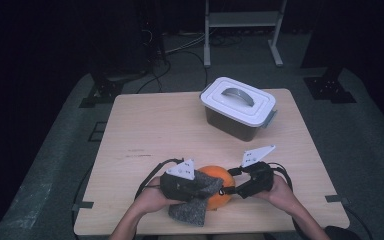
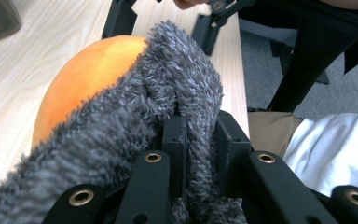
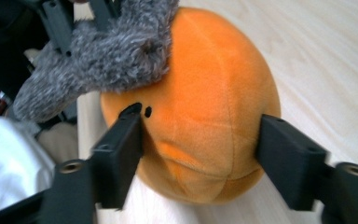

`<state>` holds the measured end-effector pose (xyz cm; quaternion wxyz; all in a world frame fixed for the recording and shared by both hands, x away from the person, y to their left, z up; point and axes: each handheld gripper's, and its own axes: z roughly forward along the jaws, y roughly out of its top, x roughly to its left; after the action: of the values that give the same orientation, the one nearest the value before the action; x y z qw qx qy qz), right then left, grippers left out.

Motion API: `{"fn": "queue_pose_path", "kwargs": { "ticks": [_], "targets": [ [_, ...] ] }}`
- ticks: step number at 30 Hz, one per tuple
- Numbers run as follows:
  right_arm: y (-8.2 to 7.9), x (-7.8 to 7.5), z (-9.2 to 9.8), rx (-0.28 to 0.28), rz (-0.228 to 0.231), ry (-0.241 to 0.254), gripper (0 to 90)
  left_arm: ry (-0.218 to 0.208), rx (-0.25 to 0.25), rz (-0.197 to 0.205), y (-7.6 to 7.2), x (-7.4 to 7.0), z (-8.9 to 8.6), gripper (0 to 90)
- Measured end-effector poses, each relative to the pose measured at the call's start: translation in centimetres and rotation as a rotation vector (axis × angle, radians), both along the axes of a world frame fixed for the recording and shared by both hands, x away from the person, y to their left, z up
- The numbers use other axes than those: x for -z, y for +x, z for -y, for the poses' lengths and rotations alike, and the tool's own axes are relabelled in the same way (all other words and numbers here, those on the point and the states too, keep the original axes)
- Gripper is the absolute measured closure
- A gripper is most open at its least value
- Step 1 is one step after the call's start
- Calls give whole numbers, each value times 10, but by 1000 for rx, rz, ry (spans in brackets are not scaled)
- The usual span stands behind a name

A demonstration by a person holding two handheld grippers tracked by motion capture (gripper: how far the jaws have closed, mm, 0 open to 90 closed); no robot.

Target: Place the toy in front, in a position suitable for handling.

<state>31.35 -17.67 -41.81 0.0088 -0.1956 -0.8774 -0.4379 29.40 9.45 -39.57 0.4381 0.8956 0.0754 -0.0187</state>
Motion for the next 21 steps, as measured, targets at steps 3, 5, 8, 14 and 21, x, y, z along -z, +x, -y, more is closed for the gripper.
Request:
{"fn": "queue_pose_path", "kwargs": {
  "ticks": [3, 5, 8, 14, 21],
  "targets": [
    [-4, 2, -3, 6, 60, -1, 496, -25, -31, 10, 4, -5, -7, 765],
    [-8, 3, -4, -7, 94, -6, 531, -41, -52, 31, 5, -9, -12, 765],
    [-11, 2, -3, -28, 111, -9, 551, -50, -93, 56, 7, -15, -20, 765],
    [-11, 1, 0, -49, 96, 11, 496, -19, -145, 53, 14, -10, -31, 765],
    [-2, -6, 1, 9, 50, 43, 283, -43, -58, -28, 12, 0, -22, 765]
  ]
}}
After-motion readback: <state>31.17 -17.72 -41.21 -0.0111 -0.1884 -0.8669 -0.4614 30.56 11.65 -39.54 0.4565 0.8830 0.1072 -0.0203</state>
